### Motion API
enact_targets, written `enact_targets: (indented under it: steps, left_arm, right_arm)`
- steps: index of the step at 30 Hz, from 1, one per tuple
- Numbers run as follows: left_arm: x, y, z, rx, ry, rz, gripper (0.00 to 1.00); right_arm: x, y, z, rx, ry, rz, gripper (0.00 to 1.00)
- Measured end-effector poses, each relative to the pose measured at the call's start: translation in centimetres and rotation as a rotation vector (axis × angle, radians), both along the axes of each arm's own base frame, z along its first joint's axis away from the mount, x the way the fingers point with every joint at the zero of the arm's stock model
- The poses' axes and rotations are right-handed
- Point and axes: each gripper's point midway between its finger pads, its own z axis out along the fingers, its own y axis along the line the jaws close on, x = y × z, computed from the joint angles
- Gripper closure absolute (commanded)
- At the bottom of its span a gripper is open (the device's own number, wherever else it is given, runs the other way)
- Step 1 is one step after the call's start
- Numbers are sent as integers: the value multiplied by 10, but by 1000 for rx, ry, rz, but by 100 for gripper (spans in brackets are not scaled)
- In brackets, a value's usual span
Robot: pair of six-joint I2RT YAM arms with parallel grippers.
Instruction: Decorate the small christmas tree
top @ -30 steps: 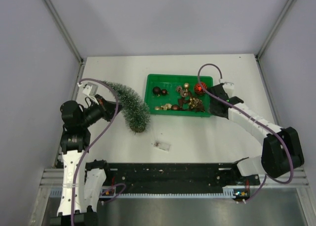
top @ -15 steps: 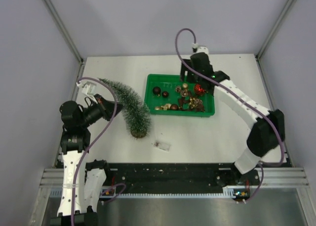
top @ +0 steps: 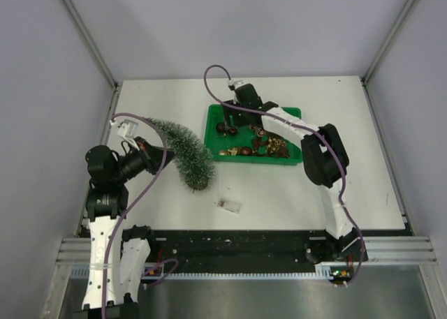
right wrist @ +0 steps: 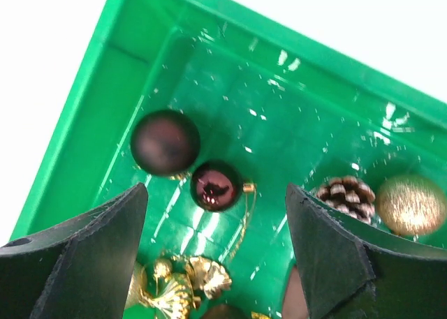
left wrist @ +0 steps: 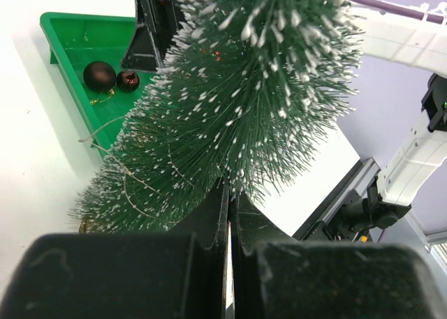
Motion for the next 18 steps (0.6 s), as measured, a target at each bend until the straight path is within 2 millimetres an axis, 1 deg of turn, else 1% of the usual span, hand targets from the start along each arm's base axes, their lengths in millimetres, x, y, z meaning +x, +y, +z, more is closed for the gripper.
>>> enact_targets:
  steps: [5,7,10,13,16,18]
  left_arm:
    - [-5,1,-4,30,-16,-2,100]
    - [-7,1,-6,43,-23,0,100]
    - [-9,3,-7,61,-30,15,100]
    - [-10,6,-9,80,-39,37,100]
    - [-10,10,-10,102,-43,64,100]
    - [-9,12,-10,117,-51,79,100]
  right_arm:
    - [18,21,7,55,-50,35,23]
    - [21,28,6,71,-61,48,24]
    - [25,39,-1,79,-62,65,27]
    - [28,52,-12,79,-61,82,28]
    - [25,62,-24,61,-58,101,29]
    - [21,66,-31,41,-55,112,32]
